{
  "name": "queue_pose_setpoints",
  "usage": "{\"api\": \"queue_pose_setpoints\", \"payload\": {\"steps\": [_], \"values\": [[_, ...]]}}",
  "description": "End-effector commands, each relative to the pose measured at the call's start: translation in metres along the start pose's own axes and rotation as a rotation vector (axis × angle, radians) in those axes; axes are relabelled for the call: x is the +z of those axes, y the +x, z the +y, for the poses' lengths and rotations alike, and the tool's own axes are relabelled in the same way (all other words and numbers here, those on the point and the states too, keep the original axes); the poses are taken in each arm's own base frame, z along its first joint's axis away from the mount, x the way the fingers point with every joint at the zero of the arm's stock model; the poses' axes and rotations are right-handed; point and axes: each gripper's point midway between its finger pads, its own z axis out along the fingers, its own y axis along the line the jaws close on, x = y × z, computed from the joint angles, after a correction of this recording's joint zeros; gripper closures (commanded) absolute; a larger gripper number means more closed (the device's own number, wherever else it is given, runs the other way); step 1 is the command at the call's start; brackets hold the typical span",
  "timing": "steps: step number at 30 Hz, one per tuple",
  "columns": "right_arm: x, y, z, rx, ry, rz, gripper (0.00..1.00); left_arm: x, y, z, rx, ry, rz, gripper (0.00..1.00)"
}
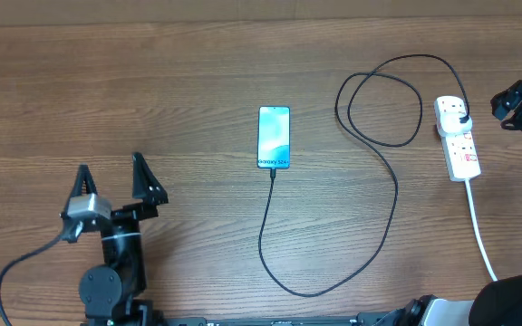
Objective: Plug charger to phone and switch on socket
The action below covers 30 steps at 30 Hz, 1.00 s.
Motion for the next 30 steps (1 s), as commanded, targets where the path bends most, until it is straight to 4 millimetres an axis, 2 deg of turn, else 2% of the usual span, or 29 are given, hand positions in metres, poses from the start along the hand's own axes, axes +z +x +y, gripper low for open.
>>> {"api": "queue_pose_setpoints", "payload": {"steps": [1,4,12,21,27,30], "values": [[-0.007,-0.007,0.004,-0.004,-0.005,-0.027,0.0,-0.01,0.015,0.008,-0.017,0.0,-0.006,0.0],[-0.007,-0.007,0.004,-0.004,-0.005,-0.027,0.0,-0.018,0.026,0.013,-0.016,-0.002,-0.004,0.0],[-0.007,-0.007,0.004,-0.004,-0.005,-0.027,0.0,-0.026,0.033,0.022,-0.001,-0.03,0.028,0.0],[-0.007,-0.007,0.004,-0.004,-0.005,-0.027,0.0,-0.031,0.066,0.027,0.039,-0.032,0.166,0.0],[-0.007,-0.007,0.004,-0.004,-0.005,-0.027,0.0,-0.039,0.092,-0.002,0.311,0.205,0.272,0.0],[-0.007,-0.007,0.004,-0.004,-0.005,-0.027,0.0,-0.046,0.11,-0.005,0.385,0.269,0.341,0.0]]}}
